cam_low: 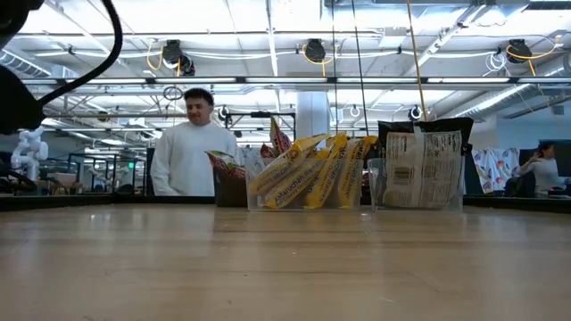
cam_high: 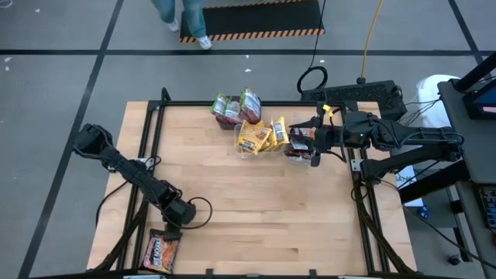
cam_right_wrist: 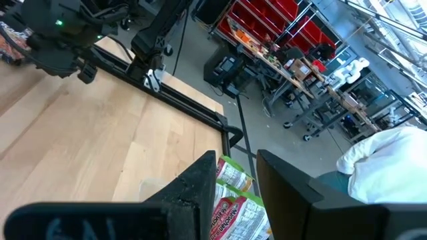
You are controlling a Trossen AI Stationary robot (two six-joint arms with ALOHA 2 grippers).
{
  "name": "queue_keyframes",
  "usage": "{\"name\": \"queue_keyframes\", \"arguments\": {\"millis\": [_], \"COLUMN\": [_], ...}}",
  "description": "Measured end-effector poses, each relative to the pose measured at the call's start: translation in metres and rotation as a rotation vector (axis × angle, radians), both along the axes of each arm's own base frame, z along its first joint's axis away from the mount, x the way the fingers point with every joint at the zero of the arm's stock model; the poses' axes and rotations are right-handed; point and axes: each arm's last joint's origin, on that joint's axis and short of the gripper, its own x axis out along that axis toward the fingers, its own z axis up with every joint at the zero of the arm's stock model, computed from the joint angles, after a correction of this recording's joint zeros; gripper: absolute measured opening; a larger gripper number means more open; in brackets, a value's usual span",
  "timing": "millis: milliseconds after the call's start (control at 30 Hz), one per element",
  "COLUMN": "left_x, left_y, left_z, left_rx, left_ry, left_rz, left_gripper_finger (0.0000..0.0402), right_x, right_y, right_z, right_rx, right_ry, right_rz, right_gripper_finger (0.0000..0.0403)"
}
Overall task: Sort Maruchan noodles
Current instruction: Put the black noodle pack into the right transparent bin
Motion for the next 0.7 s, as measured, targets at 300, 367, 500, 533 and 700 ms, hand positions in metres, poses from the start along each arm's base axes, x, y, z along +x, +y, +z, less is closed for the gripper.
{"name": "queue_keyframes", "arguments": {"millis": [300, 367, 500, 533, 700], "left_x": [0.0010, 0.0010, 0.0009, 0.0007, 0.0020], "left_y": [-0.0011, -0.0011, -0.0010, -0.0008, -0.0018], "left_z": [0.0006, 0.0006, -0.0001, -0.0005, -0.0031], "left_rx": [-0.018, -0.019, -0.020, -0.018, -0.019], "left_ry": [-0.019, -0.021, -0.027, -0.026, -0.025], "left_rz": [-0.022, -0.026, -0.034, -0.034, -0.037], "left_gripper_finger": [0.0085, 0.0085, 0.0085, 0.0085, 0.0085], "right_x": [0.0000, 0.0000, 0.0000, 0.0000, 0.0000], "right_y": [0.0000, 0.0000, 0.0000, 0.0000, 0.0000], "right_z": [0.0000, 0.0000, 0.0000, 0.0000, 0.0000], "right_rx": [0.000, 0.000, 0.000, 0.000, 0.000], "right_ry": [0.000, 0.000, 0.000, 0.000, 0.000], "right_rz": [0.000, 0.000, 0.000, 0.000, 0.000], "right_gripper_finger": [0.0102, 0.0102, 0.0102, 0.0102, 0.0102]}}
